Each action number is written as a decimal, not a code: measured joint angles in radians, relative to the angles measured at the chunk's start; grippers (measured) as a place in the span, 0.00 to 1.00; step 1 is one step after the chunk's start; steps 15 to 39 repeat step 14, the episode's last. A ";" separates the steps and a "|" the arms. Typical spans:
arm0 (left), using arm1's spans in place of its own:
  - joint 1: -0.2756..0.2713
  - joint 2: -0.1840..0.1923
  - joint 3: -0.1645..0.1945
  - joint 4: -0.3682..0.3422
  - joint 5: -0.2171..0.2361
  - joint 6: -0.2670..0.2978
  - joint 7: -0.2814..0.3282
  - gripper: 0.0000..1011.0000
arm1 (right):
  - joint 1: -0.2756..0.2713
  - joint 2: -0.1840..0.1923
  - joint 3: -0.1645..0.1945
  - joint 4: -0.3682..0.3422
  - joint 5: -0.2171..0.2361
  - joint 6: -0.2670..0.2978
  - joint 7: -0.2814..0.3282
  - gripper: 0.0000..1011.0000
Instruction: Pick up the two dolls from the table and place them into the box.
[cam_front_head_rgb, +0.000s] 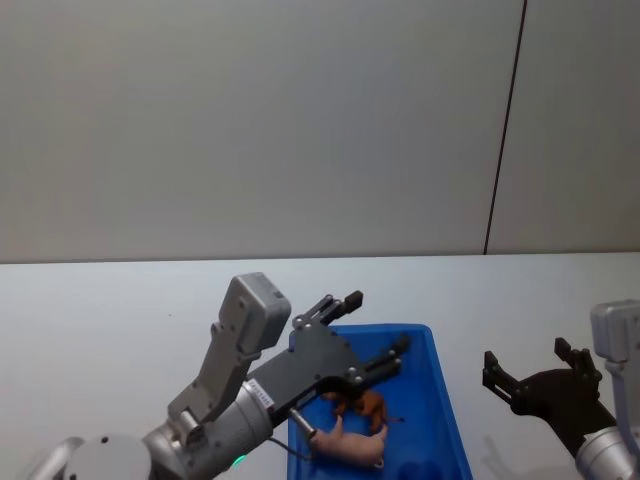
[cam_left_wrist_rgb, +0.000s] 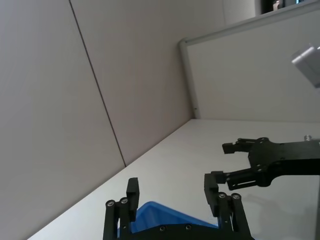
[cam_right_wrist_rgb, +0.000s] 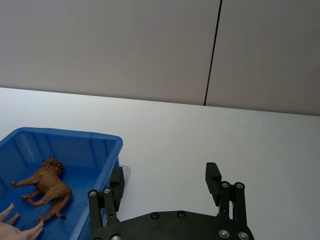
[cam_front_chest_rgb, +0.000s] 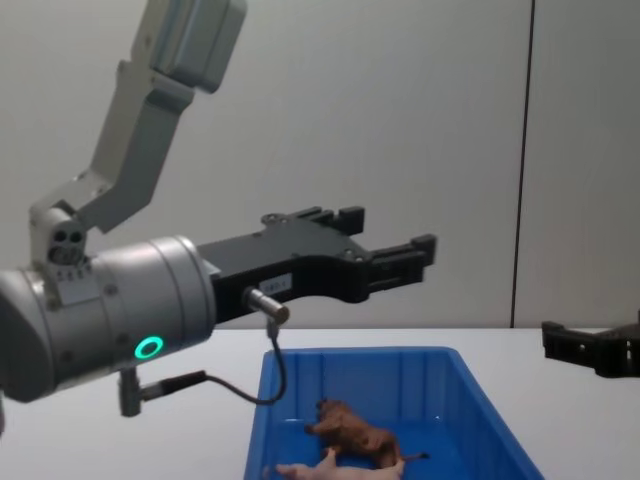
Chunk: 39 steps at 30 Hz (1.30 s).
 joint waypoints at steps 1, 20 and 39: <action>-0.003 -0.002 0.001 0.003 0.000 -0.001 -0.005 0.80 | 0.000 0.000 0.000 0.000 0.000 0.000 0.000 0.99; -0.035 -0.028 0.008 0.034 -0.003 -0.016 -0.062 0.99 | 0.000 0.000 0.000 0.000 0.000 0.000 0.000 0.99; -0.035 -0.028 0.008 0.034 -0.003 -0.016 -0.062 0.99 | 0.000 0.000 0.000 0.000 0.000 0.000 0.000 0.99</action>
